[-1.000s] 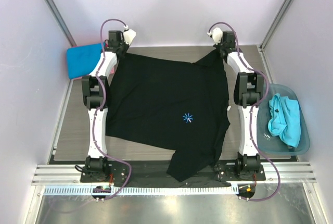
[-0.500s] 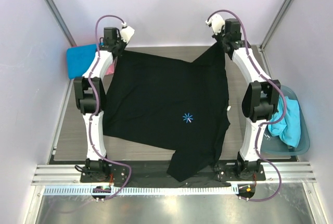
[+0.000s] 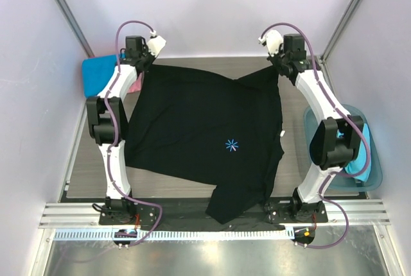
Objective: Fold and stack the t-shirts
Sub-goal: Fold the tshirt
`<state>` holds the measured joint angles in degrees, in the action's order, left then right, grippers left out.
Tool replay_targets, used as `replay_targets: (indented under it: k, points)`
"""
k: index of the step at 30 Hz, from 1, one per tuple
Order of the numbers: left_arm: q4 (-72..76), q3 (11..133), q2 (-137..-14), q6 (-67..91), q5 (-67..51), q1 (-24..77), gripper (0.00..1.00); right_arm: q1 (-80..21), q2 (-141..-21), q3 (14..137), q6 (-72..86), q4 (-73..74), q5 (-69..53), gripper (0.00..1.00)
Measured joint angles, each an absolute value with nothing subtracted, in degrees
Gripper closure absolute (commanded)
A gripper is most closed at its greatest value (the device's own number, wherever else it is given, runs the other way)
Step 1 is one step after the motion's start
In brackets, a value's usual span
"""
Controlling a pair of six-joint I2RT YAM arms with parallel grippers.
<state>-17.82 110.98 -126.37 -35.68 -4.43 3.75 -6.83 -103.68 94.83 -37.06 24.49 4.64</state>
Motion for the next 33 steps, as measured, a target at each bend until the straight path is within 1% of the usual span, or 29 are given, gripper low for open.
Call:
replay_targets:
  k: [13, 24, 33]
  points:
    - [-17.7, 106.3, -121.4, -36.7, -5.0, 2.2, 1.00, -9.5, -90.4, 87.2, -33.5, 29.7, 4.2, 0.99]
    - [-17.7, 100.7, -118.2, -38.0, -5.7, 1.3, 1.00, -10.8, -81.8, 81.0, -28.4, 35.9, 3.8, 0.99]
    - [-18.0, 95.2, -116.3, -38.2, -6.1, 0.9, 1.00, -10.8, -78.6, 78.5, -25.8, 39.4, 3.1, 0.99]
